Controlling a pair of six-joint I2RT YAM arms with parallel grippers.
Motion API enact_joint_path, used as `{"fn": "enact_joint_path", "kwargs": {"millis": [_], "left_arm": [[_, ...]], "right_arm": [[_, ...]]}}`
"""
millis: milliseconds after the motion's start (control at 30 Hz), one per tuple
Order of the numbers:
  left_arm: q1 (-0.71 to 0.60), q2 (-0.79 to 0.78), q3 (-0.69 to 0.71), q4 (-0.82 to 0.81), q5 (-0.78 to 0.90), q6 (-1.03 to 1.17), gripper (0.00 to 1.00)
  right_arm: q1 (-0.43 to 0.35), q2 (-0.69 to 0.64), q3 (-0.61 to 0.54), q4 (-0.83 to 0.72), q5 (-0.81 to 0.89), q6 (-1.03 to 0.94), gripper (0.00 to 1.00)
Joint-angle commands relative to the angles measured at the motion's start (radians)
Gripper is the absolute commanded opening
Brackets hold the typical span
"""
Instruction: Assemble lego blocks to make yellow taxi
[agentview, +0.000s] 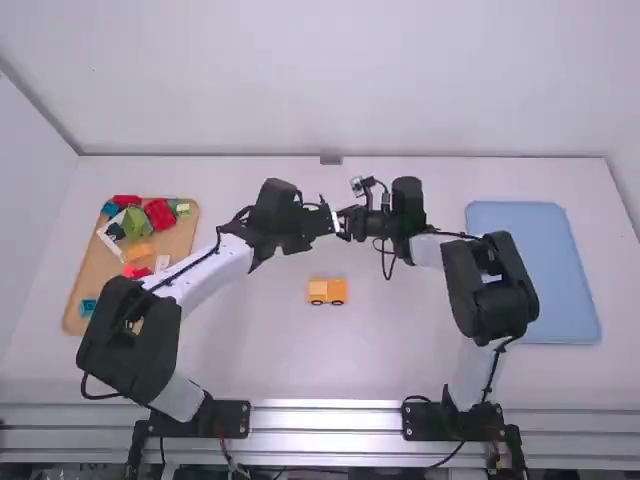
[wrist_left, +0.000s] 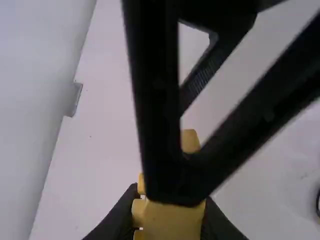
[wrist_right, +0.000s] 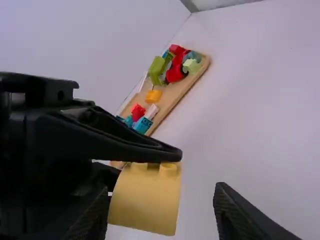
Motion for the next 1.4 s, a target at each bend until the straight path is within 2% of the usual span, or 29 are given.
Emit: {"fn": "enact_joint_path", "kwargs": {"millis": [0,367,467,867,933,1000,1067,1100,1200,1367], "left_arm": [[-0.008,0.002,-0.031,0.016,-0.004,0.004,0.02],[-0.007,0.002,-0.088,0.126,-0.007,0.010,0.02],[-0.007,0.002,-0.088,0.130,-0.007,0.010,0.02],[-0.002,0.002,-0.088,0.140,-0.006,0.010,0.04],[-0.002,0.002,-0.088,0.143,-0.006,0.007,0.12],[-0.002,0.002,-0.088,0.142,-0.006,0.003,0.35],[-0.002,0.002,-0.088,0.135,-0.007,0.003,0.75],[-0.002,0.001,-0.088,0.121,-0.024,0.003,0.91],[0.000,-0.006,-0.077,0.105,-0.058,-0.061,0.99],[0.015,-0.023,0.055,-0.150,0.087,-0.064,0.99]], "right_arm": [[0.028,0.012,0.031,-0.005,0.011,-0.014,0.56],[0.032,0.012,0.031,-0.005,0.014,-0.014,0.50],[0.043,0.012,0.031,-0.005,0.015,-0.022,0.44],[0.041,0.012,0.032,-0.049,0.042,-0.041,0.29],[0.038,0.012,0.032,-0.048,0.040,-0.041,0.27],[0.038,0.012,0.032,-0.044,0.040,-0.041,0.27],[0.038,0.012,0.032,-0.044,0.038,-0.053,0.27],[0.038,0.012,0.032,-0.048,0.036,-0.064,0.27],[0.026,0.012,0.032,-0.051,0.036,-0.100,0.27],[0.004,0.011,0.032,-0.050,-0.004,-0.203,0.27]]}}
